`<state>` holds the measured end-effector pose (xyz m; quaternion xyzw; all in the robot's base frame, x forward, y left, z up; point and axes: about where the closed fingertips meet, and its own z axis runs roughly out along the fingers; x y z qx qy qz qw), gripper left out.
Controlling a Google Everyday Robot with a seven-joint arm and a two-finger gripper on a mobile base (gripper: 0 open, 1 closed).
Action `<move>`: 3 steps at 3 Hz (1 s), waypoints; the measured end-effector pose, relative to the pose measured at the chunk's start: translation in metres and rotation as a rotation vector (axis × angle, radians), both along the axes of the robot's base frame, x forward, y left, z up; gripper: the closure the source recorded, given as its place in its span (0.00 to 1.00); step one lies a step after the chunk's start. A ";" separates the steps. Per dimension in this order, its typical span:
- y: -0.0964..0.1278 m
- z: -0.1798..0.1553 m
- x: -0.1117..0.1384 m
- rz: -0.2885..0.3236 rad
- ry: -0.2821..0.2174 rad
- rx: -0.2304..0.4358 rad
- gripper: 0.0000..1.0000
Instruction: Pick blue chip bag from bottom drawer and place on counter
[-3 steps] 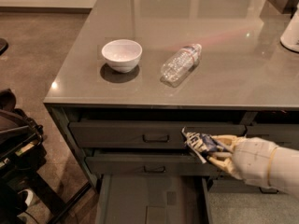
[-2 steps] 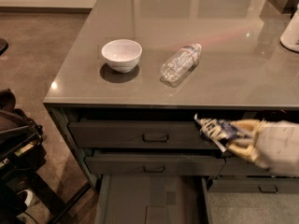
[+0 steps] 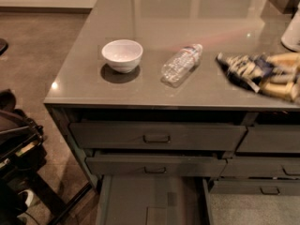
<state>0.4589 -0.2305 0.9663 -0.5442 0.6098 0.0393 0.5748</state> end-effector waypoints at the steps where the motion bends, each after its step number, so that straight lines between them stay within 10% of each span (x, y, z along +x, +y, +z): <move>1: 0.015 0.044 0.051 0.065 -0.094 0.045 1.00; 3: 0.111 0.025 0.138 0.258 -0.117 0.158 1.00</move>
Offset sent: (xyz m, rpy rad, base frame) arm 0.1692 0.1390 0.0453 0.1819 -0.1719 0.3428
